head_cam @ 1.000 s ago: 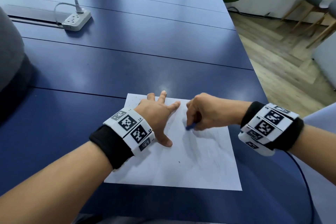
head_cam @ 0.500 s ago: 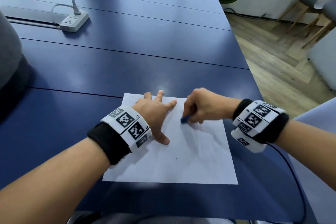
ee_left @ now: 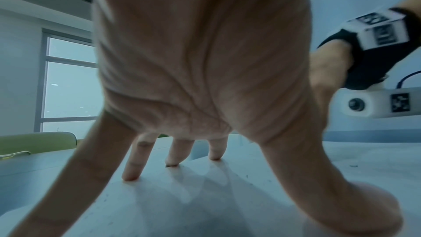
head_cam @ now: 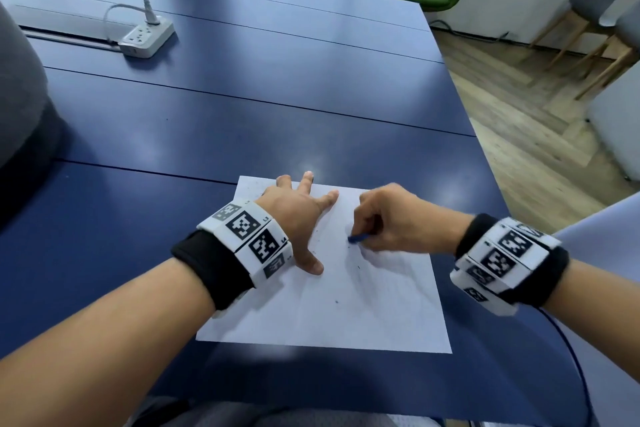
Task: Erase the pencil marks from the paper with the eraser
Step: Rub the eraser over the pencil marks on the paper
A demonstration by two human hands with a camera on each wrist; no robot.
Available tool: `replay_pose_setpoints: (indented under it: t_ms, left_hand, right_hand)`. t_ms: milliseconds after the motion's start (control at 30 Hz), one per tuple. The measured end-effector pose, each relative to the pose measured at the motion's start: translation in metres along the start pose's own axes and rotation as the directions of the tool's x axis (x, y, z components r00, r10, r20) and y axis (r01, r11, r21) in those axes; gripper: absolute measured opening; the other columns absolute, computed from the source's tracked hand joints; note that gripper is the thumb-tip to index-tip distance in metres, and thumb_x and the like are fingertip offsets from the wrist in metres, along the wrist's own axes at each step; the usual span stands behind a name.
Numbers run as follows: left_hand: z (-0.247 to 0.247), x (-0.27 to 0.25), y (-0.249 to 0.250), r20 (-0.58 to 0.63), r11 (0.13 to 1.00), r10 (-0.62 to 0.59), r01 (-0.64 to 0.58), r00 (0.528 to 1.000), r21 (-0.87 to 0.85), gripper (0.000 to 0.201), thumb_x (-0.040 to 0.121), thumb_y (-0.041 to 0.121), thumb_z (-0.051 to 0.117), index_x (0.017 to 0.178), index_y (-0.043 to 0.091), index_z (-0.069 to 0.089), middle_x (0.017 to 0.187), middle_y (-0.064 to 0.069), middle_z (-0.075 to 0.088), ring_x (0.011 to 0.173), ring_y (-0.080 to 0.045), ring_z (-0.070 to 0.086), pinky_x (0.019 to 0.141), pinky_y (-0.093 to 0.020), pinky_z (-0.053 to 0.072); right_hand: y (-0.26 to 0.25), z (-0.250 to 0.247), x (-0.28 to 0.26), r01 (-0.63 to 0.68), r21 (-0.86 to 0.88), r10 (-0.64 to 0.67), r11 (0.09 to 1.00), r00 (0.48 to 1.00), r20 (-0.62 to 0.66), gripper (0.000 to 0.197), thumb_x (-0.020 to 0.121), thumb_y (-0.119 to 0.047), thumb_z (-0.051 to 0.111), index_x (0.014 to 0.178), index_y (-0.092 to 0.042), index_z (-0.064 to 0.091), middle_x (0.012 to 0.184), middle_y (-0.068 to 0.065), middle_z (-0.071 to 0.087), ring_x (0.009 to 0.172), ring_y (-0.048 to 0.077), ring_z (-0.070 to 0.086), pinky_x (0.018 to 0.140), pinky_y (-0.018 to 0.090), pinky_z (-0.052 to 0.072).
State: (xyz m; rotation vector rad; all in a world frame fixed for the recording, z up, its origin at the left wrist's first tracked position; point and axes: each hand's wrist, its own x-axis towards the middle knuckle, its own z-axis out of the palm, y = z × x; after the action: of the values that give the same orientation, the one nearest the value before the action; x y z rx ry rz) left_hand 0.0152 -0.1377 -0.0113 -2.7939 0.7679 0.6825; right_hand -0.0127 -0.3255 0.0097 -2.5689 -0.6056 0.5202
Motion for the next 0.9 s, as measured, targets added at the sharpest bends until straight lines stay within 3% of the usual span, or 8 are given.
replay_pose_setpoints:
  t_ms: [133, 300, 467, 567, 633, 733, 800, 900]
  left_hand:
    - [-0.001, -0.001, 0.000, -0.004, 1.000, 0.002, -0.002, 1.000, -0.002, 0.125, 0.061, 0.067, 0.078, 0.154, 0.037, -0.001, 0.162, -0.013, -0.005, 0.137, -0.041, 0.023, 0.098, -0.045, 0.040]
    - [-0.001, -0.002, 0.000, -0.004, 1.000, 0.003, -0.003, 1.000, -0.012, 0.124, 0.061, 0.067, 0.079, 0.153, 0.037, 0.001, 0.162, -0.013, -0.004, 0.136, -0.040, 0.023, 0.099, -0.046, 0.040]
    - [-0.001, -0.002, 0.001, 0.001, 1.000, -0.001, 0.001, 1.000, -0.013, 0.125, 0.060, 0.066, 0.079, 0.153, 0.037, 0.001, 0.162, -0.013, -0.004, 0.137, -0.041, 0.023, 0.099, -0.047, 0.040]
    - [-0.001, -0.001, 0.001, 0.004, 1.000, 0.001, 0.000, 1.000, -0.012, 0.125, 0.061, 0.067, 0.079, 0.154, 0.038, -0.001, 0.162, -0.012, -0.005, 0.138, -0.041, 0.021, 0.100, -0.047, 0.039]
    - [-0.001, -0.001, 0.000, 0.002, 1.000, -0.001, 0.001, 1.000, -0.009, 0.126, 0.061, 0.067, 0.078, 0.154, 0.038, -0.001, 0.162, -0.012, -0.005, 0.138, -0.041, 0.021, 0.100, -0.047, 0.039]
    - [-0.002, -0.002, 0.001, 0.013, 1.000, -0.005, 0.005, 1.000, -0.010, 0.126, 0.061, 0.066, 0.079, 0.154, 0.037, -0.002, 0.163, -0.012, -0.006, 0.139, -0.042, 0.019, 0.102, -0.048, 0.038]
    - [-0.001, -0.001, 0.001, 0.018, 1.000, -0.005, 0.005, 1.000, -0.017, 0.127, 0.061, 0.066, 0.079, 0.154, 0.038, -0.002, 0.163, -0.012, -0.006, 0.140, -0.042, 0.018, 0.102, -0.050, 0.038]
    - [0.000, 0.000, 0.000, 0.007, 1.000, 0.001, -0.001, 1.000, -0.024, 0.127, 0.060, 0.067, 0.079, 0.153, 0.039, -0.002, 0.162, -0.012, -0.006, 0.139, -0.042, 0.019, 0.102, -0.050, 0.039]
  right_hand:
    - [-0.016, 0.006, -0.019, 0.088, -0.052, -0.071, 0.995, 0.963, 0.262, 0.018, 0.072, -0.003, 0.072, 0.084, -0.015, 0.078, 0.070, -0.014, 0.053, 0.063, 0.003, 0.054, 0.059, 0.009, 0.040]
    - [-0.003, 0.006, -0.006, -0.016, -0.007, 0.016, 1.000, 0.999, -0.031, 0.012, 0.071, -0.003, 0.072, 0.080, -0.012, 0.073, 0.076, -0.002, 0.063, 0.067, 0.011, 0.057, 0.059, 0.013, 0.043]
    - [-0.016, 0.016, -0.035, 0.051, 0.039, -0.060, 0.998, 0.960, 0.273, 0.016, 0.073, -0.004, 0.072, 0.084, -0.015, 0.076, 0.077, -0.005, 0.060, 0.062, 0.008, 0.055, 0.058, 0.015, 0.044]
    - [-0.004, 0.015, -0.028, -0.042, 0.127, 0.026, 0.991, 0.992, 0.121, 0.014, 0.073, -0.002, 0.070, 0.083, -0.012, 0.073, 0.078, 0.006, 0.066, 0.060, 0.019, 0.061, 0.057, 0.029, 0.053]
    - [0.000, 0.018, -0.030, -0.055, 0.184, 0.051, 0.981, 0.998, 0.024, 0.013, 0.072, 0.000, 0.070, 0.079, -0.010, 0.069, 0.075, 0.006, 0.065, 0.057, 0.014, 0.060, 0.056, 0.027, 0.052]
    - [-0.012, 0.026, -0.045, 0.016, 0.111, -0.035, 0.994, 0.986, 0.163, 0.016, 0.073, -0.005, 0.071, 0.072, -0.019, 0.065, 0.075, -0.003, 0.057, 0.061, 0.007, 0.050, 0.058, 0.017, 0.042]
    - [-0.018, 0.028, -0.048, 0.032, 0.084, -0.052, 0.996, 0.969, 0.242, 0.017, 0.074, -0.007, 0.071, 0.072, -0.022, 0.064, 0.075, -0.004, 0.057, 0.062, 0.008, 0.049, 0.058, 0.016, 0.041]
    - [-0.009, 0.021, -0.040, -0.035, 0.070, 0.028, 0.997, 0.995, 0.091, 0.006, 0.075, -0.012, 0.070, 0.080, -0.014, 0.068, 0.075, -0.001, 0.064, 0.062, 0.009, 0.055, 0.058, 0.026, 0.050]
